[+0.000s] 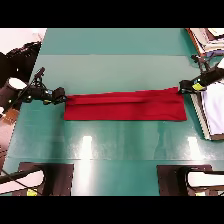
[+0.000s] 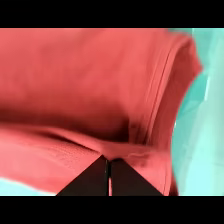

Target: Fold the shirts.

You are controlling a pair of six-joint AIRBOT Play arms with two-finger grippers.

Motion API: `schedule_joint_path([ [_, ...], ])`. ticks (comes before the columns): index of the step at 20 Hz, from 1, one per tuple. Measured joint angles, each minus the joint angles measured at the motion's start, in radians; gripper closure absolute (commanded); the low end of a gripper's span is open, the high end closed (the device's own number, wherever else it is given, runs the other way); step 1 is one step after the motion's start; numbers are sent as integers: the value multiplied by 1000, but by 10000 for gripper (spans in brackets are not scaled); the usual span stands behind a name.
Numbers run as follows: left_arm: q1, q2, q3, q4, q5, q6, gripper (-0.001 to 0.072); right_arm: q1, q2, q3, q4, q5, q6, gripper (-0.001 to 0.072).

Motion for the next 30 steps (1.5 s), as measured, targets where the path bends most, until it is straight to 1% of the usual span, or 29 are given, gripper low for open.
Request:
schedule_joint_path([
  [1,0,-15,11,-2,9,0,671,0,-34,35,13,-1,0,680],
  [2,0,-28,20,-5,20,0,500,-1,-69,71,34,-3,0,534],
  [3,1,-37,26,-5,26,0,220,-3,-98,103,51,-5,0,352],
  [4,2,-43,31,-8,32,0,167,-7,-127,136,74,-6,0,342],
  [7,1,-52,52,-15,13,0,168,-31,-182,220,130,21,-5,341],
  [8,1,-54,65,-14,-4,0,189,-45,-192,240,140,39,-15,341],
  [9,2,-55,81,-14,-22,0,404,-63,-198,255,150,68,-28,341],
  [10,1,-56,96,-13,-40,0,566,-82,-200,261,158,100,-40,341],
  [11,1,-56,110,-12,-63,3,575,-105,-197,257,161,126,-54,304],
  [13,0,-52,127,-19,-95,9,575,-154,-180,219,188,156,-85,21],
  [14,0,-49,133,-26,-104,14,575,-180,-172,192,208,164,-98,1],
  [18,-9,-43,144,-45,-137,22,576,-254,-157,54,281,166,-150,1],
  [22,-74,-42,147,-54,-151,25,576,-258,-153,-63,315,100,-234,2],
  [24,-117,-42,148,-56,-147,26,576,-248,-160,-87,327,67,-264,3],
  [27,-180,-42,148,-58,-123,26,576,-241,-199,-77,344,67,-284,21],
  [28,-199,-42,148,-59,-119,26,576,-239,-218,-67,367,76,-289,47],
  [29,-217,-42,148,-59,-116,26,644,-237,-234,-58,382,82,-291,99],
  [30,-231,-42,148,-60,-114,26,675,-237,-249,-49,394,84,-293,215],
])
